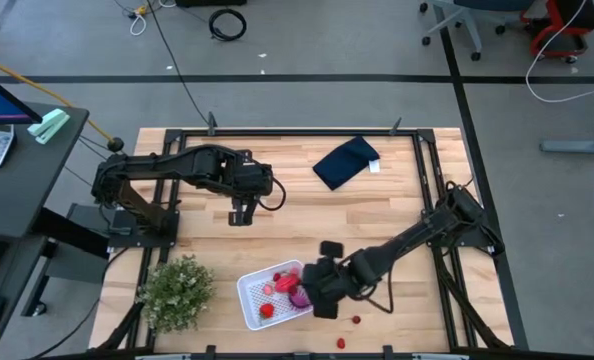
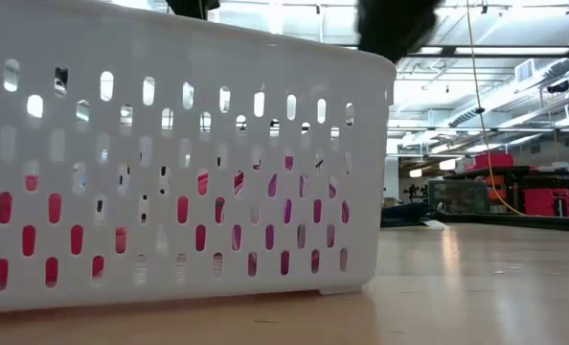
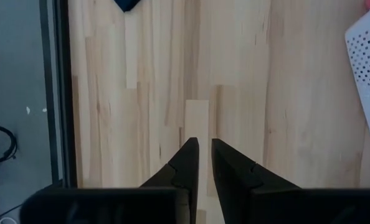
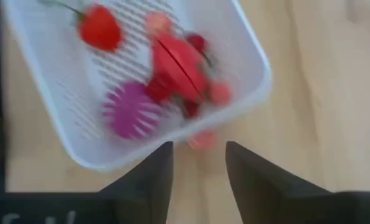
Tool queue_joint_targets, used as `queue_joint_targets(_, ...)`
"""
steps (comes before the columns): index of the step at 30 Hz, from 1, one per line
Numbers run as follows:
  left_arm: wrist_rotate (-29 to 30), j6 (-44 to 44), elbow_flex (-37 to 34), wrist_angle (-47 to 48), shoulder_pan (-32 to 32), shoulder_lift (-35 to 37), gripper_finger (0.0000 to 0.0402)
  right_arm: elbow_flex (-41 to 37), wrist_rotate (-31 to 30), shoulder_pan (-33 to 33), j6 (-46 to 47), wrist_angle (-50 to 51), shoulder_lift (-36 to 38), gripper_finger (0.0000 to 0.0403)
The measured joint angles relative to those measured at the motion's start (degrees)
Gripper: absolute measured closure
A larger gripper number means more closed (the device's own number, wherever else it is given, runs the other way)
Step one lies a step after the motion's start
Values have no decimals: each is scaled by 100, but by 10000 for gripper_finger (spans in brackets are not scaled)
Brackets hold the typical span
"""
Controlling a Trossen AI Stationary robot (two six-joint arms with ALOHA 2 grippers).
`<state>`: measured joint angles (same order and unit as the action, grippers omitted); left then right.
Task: Pick and placing Produce into tupperware
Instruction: Adjust the white bin, then put the peach into the white bin
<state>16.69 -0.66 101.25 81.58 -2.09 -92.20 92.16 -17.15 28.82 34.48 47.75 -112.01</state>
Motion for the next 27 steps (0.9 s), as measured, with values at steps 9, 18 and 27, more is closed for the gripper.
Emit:
queue_joint_targets(9, 0, 6, -2, 9, 0, 0, 351, -463, -979, 516, 1763, 32, -31, 351)
queue_joint_targets(18, 0, 8, -2, -7, 0, 2, 353, -1538, -801, 237, 1135, -2976, -48, 398)
queue_joint_targets(27, 0, 8, -2, 5, 0, 2, 351, -1482, -621, -115, 441, -3158, -46, 397)
